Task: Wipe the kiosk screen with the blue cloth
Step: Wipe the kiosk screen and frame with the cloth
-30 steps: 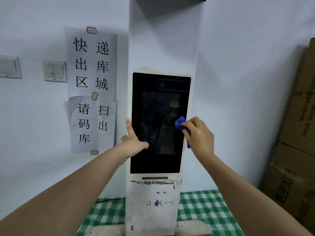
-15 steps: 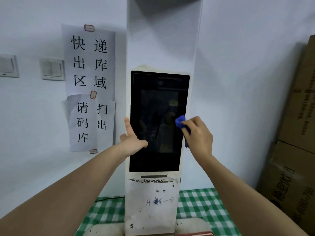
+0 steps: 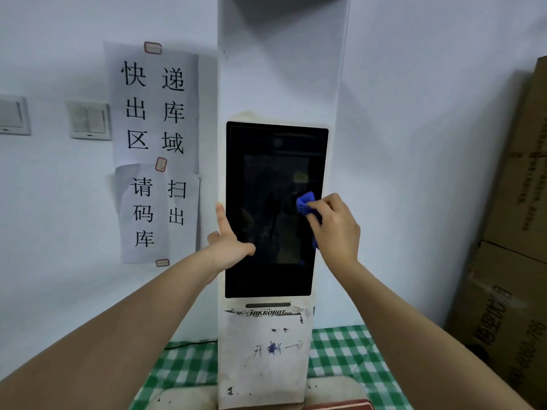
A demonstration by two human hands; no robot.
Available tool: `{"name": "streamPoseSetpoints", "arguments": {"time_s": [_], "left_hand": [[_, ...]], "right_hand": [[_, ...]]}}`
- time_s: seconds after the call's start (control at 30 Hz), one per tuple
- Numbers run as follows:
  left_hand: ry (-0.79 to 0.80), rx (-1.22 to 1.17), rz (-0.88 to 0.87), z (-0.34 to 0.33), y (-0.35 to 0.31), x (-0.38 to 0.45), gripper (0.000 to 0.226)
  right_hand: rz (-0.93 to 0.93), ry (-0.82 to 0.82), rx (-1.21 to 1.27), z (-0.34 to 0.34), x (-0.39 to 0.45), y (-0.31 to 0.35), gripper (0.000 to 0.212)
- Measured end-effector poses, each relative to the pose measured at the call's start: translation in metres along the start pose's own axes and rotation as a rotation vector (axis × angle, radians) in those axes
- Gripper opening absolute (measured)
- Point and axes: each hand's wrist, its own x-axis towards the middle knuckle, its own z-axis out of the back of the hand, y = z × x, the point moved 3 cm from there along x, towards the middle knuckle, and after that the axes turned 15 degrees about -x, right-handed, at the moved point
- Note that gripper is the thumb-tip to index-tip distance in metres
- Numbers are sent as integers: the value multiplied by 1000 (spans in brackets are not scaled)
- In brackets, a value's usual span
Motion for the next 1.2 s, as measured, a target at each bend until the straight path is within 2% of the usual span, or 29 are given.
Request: {"name": "streamPoseSetpoints", "arguments": {"time_s": [0.03, 0.1, 0.23, 0.3, 0.33, 0.43, 0.5, 0.57, 0.7, 0.73, 0.8, 0.87, 0.93, 1.0, 1.13, 1.2], "left_hand": [[4, -4, 2, 0, 0, 0, 108], [6, 0, -2, 1, -1, 0, 108], [14, 3, -6, 3, -1, -1, 108], [16, 1, 2, 3, -1, -1, 108], [19, 2, 3, 3, -1, -3, 108], [15, 11, -6, 2, -1, -3, 108], [16, 14, -4, 2, -1, -3, 107], [10, 14, -9, 3, -1, -1, 108], [-2, 3, -10, 1, -2, -1, 108], [1, 0, -4, 1, -1, -1, 108], [4, 1, 0, 0, -1, -2, 108], [5, -3, -5, 1, -1, -2, 108], [12, -9, -5, 2, -1, -1, 108], [17, -15, -8, 2, 0, 0, 108], [20, -16, -9, 3, 0, 0, 109], [27, -16, -6, 3, 0, -1, 109]], "right_hand": [[-37, -5, 13, 0, 0, 4, 14], [4, -10, -5, -6, -8, 10, 14], [308, 23, -123, -18, -27, 10, 15], [384, 41, -139, -16, -20, 9, 15], [340, 47, -118, -11, -14, 8, 13], [9, 31, 39, 2, 4, 3, 15], [-44, 14, 34, 1, 3, 9, 16], [27, 15, 4, -7, -8, 17, 13], [380, 53, -141, -22, -26, 21, 16], [417, 48, -153, -20, -21, 21, 17], [323, 21, -109, -8, -7, 22, 15], [110, -9, -7, 2, 6, 24, 14], [42, -3, 5, 0, 7, 30, 15], [137, -6, -55, -11, -5, 36, 14], [487, 33, -200, -26, -29, 38, 26], [460, 21, -161, -20, -22, 38, 23]]}}
